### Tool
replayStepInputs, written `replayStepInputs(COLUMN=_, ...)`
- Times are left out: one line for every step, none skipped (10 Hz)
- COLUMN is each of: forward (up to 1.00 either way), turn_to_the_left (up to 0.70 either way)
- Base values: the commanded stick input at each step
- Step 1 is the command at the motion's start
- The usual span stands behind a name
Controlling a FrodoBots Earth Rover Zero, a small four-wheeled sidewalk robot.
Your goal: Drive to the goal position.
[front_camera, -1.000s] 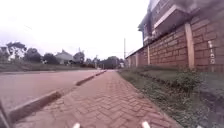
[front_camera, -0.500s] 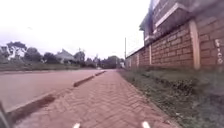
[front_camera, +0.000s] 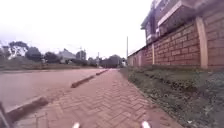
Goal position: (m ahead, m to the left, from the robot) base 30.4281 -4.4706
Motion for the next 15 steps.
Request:
replayStepInputs(forward=0.5, turn_to_the_left=0.0)
replayStepInputs(forward=0.5, turn_to_the_left=0.0)
replayStepInputs(forward=0.5, turn_to_the_left=0.0)
replayStepInputs(forward=0.5, turn_to_the_left=0.0)
replayStepInputs(forward=0.5, turn_to_the_left=0.0)
replayStepInputs(forward=0.5, turn_to_the_left=0.0)
replayStepInputs(forward=0.5, turn_to_the_left=0.0)
replayStepInputs(forward=0.5, turn_to_the_left=0.0)
replayStepInputs(forward=0.5, turn_to_the_left=0.0)
replayStepInputs(forward=0.5, turn_to_the_left=0.0)
replayStepInputs(forward=0.5, turn_to_the_left=0.0)
replayStepInputs(forward=0.5, turn_to_the_left=0.0)
replayStepInputs(forward=0.5, turn_to_the_left=0.0)
replayStepInputs(forward=0.5, turn_to_the_left=0.0)
replayStepInputs(forward=0.5, turn_to_the_left=0.03)
